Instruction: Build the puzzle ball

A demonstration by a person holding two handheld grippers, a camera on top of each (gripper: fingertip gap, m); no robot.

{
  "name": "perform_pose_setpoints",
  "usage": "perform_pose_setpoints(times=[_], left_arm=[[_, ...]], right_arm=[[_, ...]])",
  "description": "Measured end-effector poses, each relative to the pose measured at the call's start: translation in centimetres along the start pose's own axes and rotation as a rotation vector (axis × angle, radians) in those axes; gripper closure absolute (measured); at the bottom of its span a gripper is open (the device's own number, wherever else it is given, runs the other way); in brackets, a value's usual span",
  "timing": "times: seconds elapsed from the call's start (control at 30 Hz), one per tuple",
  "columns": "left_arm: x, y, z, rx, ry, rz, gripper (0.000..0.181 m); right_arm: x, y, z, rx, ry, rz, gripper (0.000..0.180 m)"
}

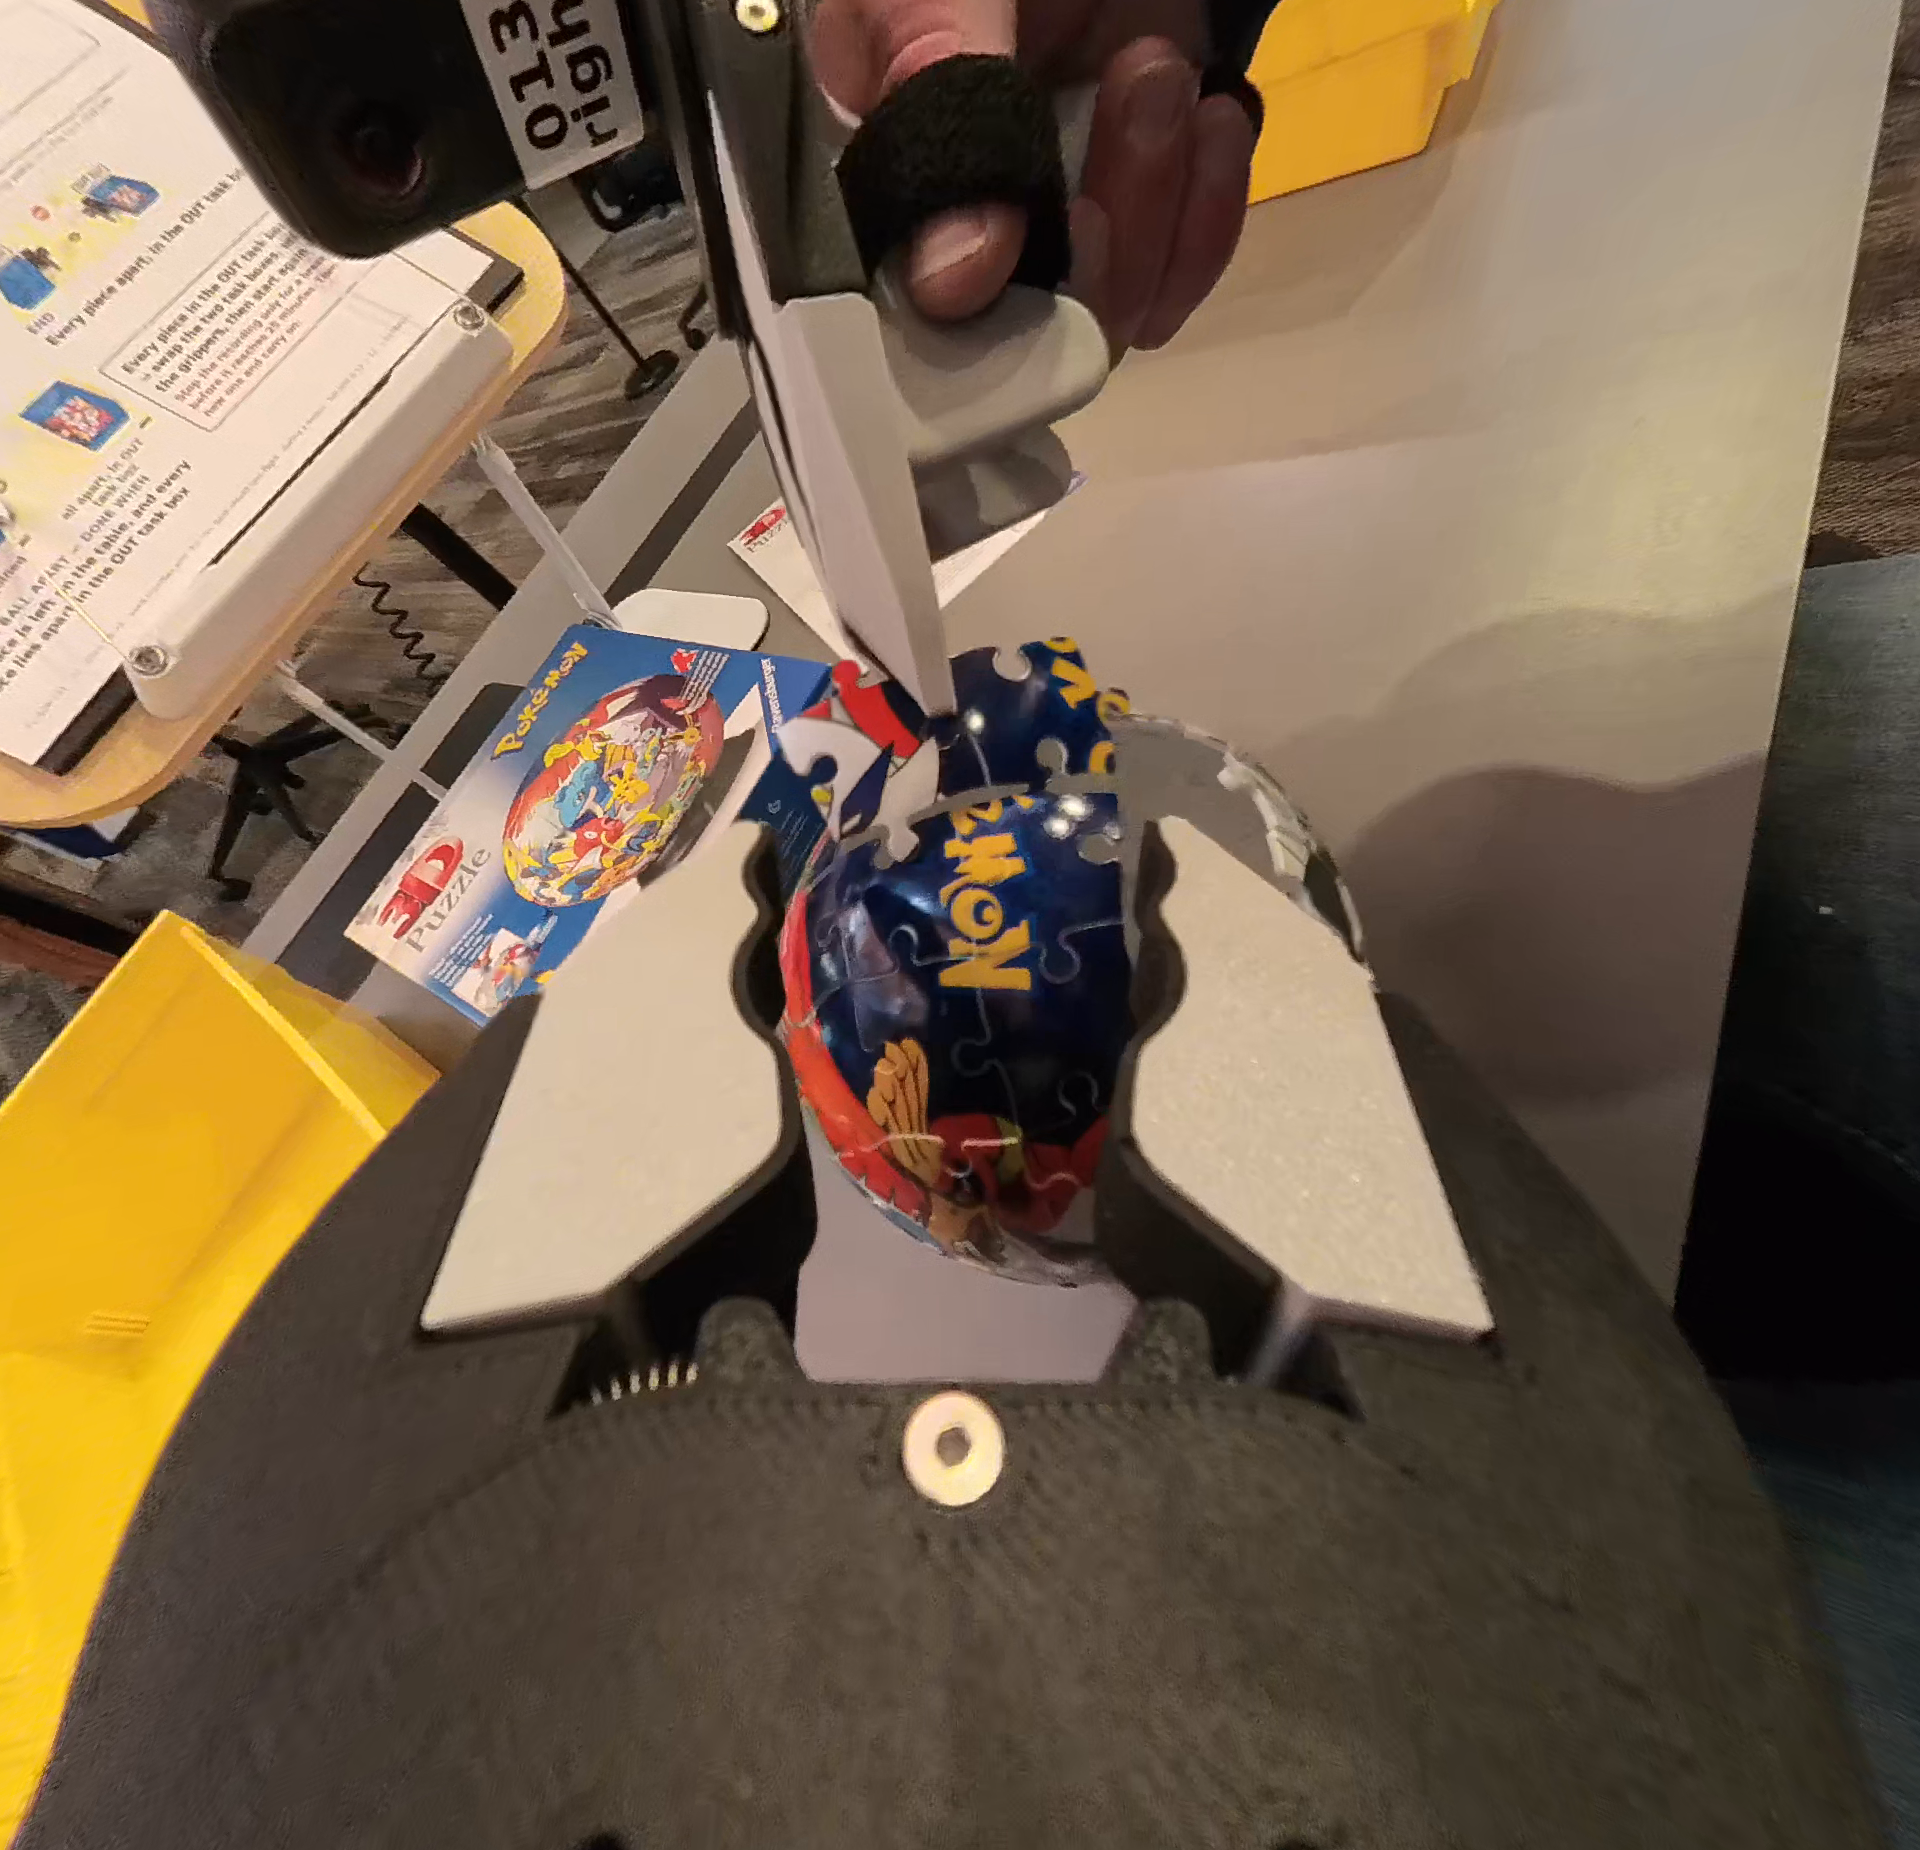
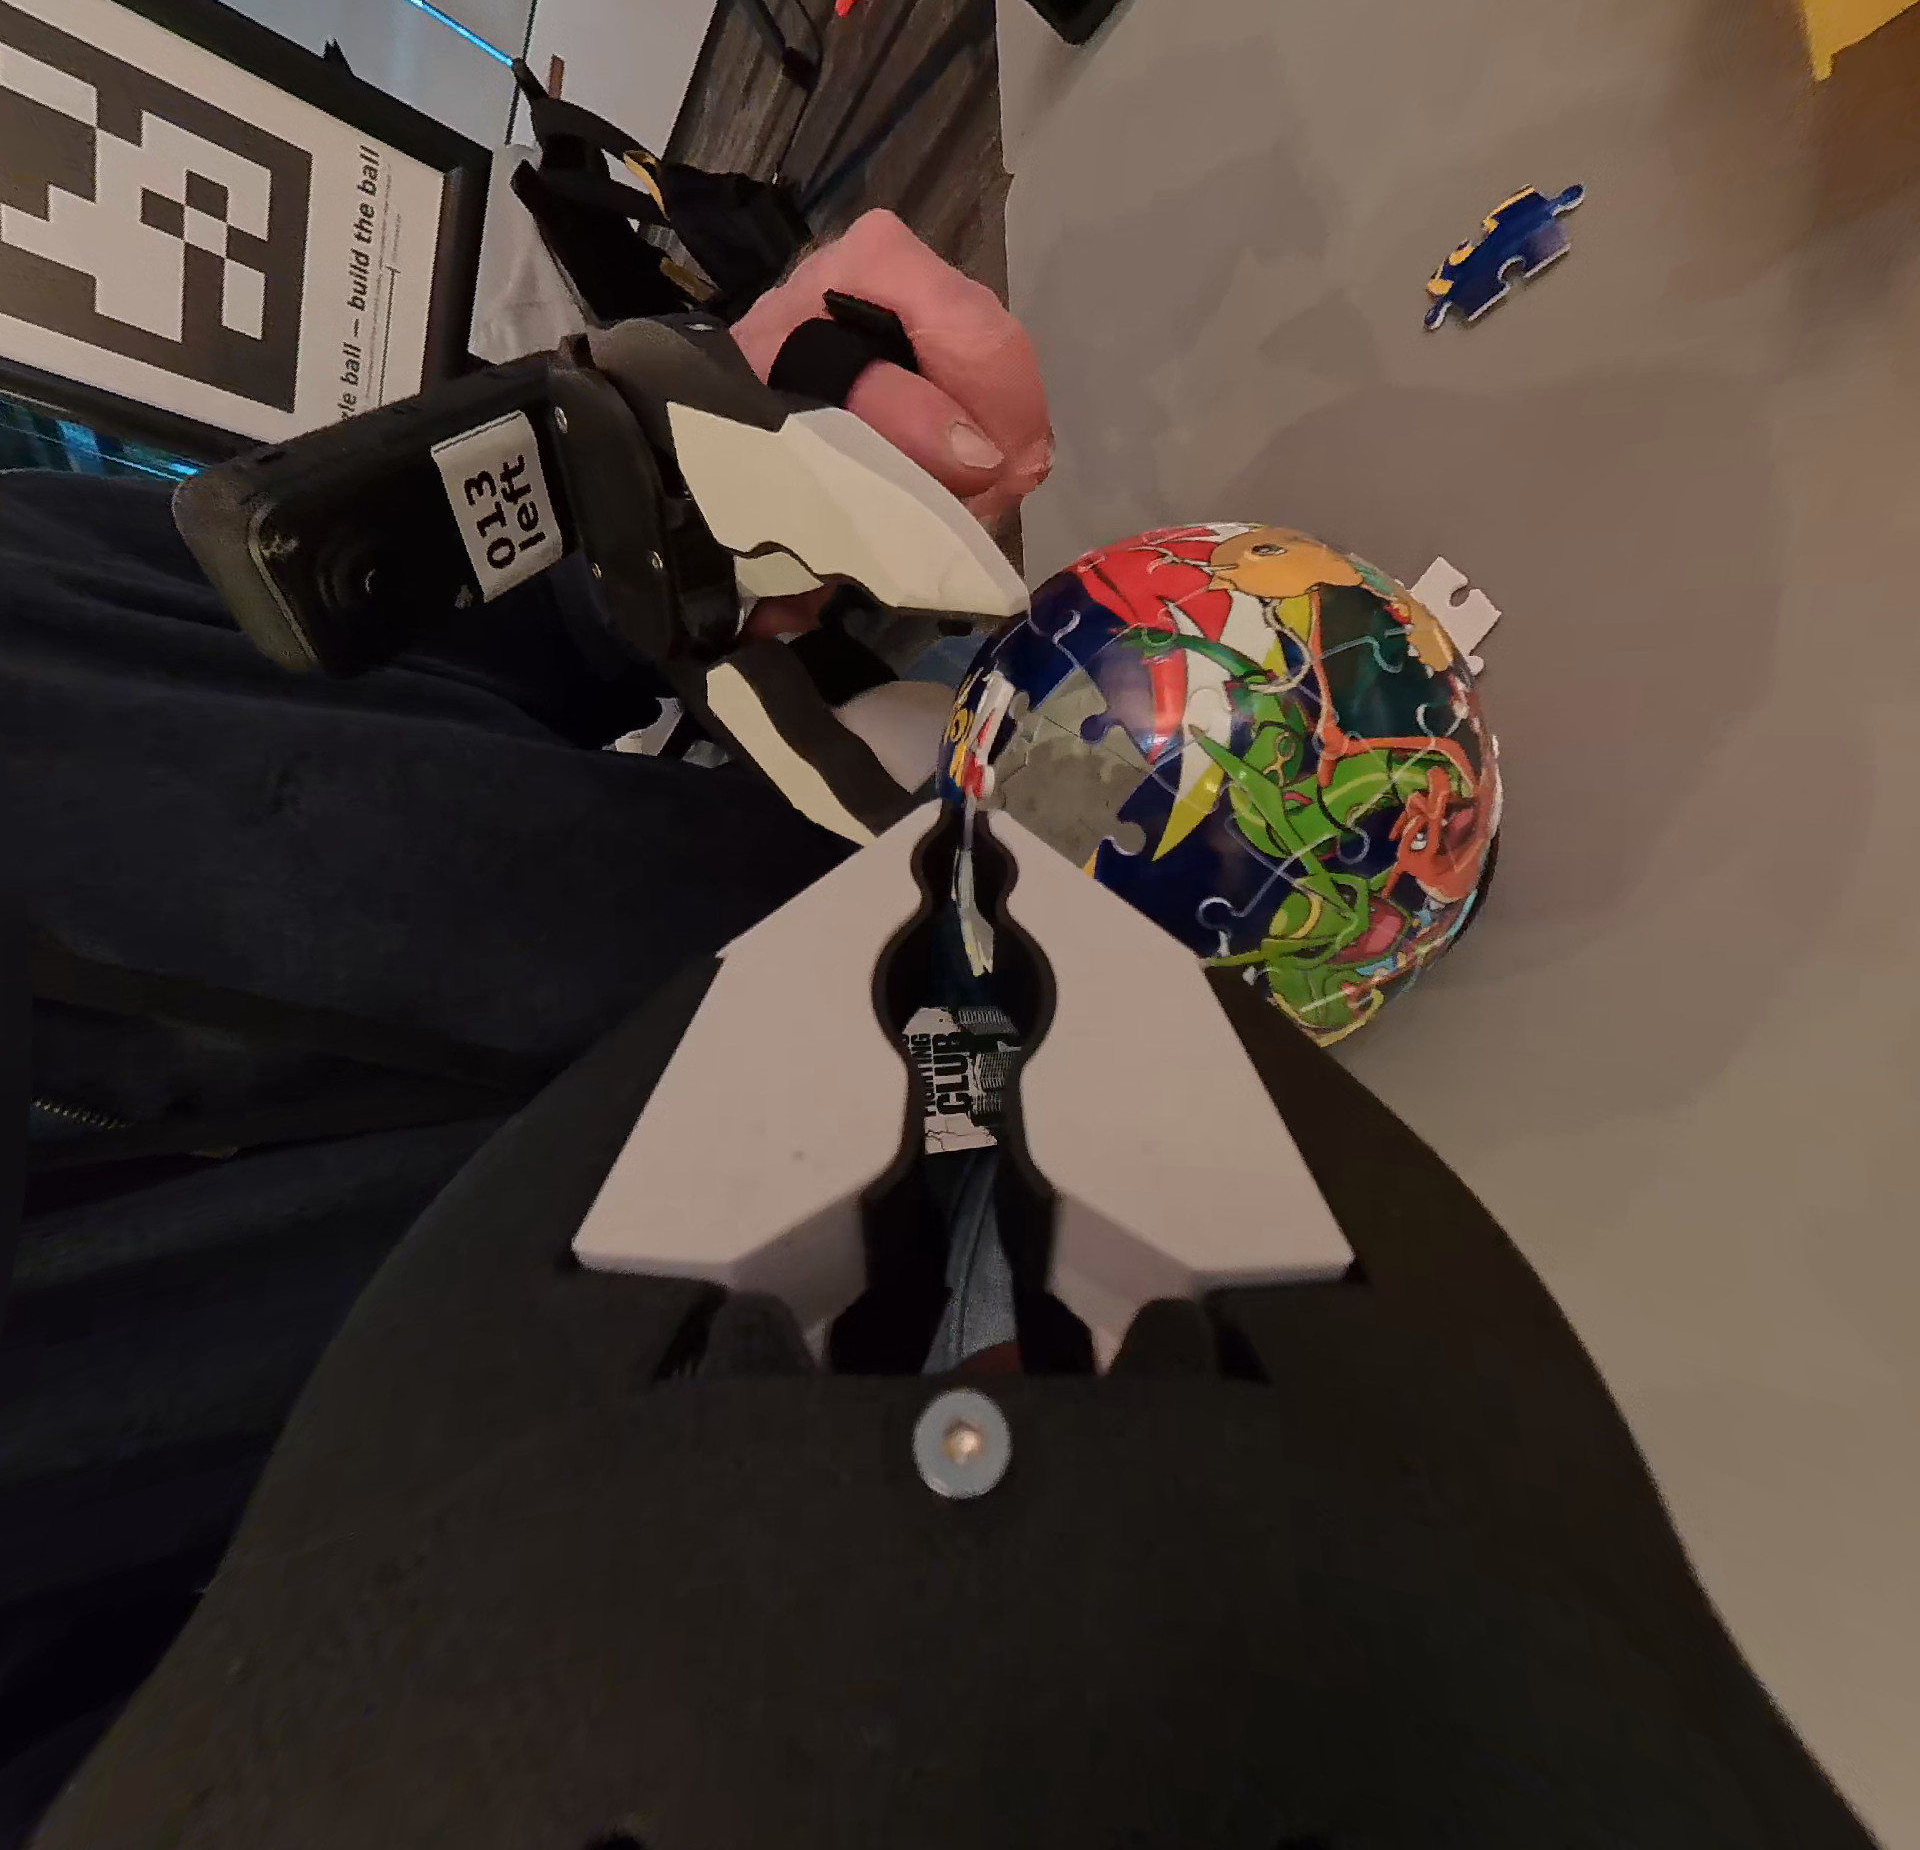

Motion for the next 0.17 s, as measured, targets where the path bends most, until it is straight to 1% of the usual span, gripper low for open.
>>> perform_pose_setpoints(times=[0.17], left_arm=[[0.03, 0.37, -0.24, -0.015, 0.038, -0.042, 0.113]], right_arm=[[0.02, -0.10, 0.07, 0.024, 0.000, -0.006, 0.179]])
Point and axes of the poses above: each gripper's, where its closed fingertips meet, z back along the fingers, y out of its top, x = y × z across the jaws, the point moved 1 cm from there along z, back along the fingers, and after that the axes turned 4 degrees about -x, right-handed, at the moved point
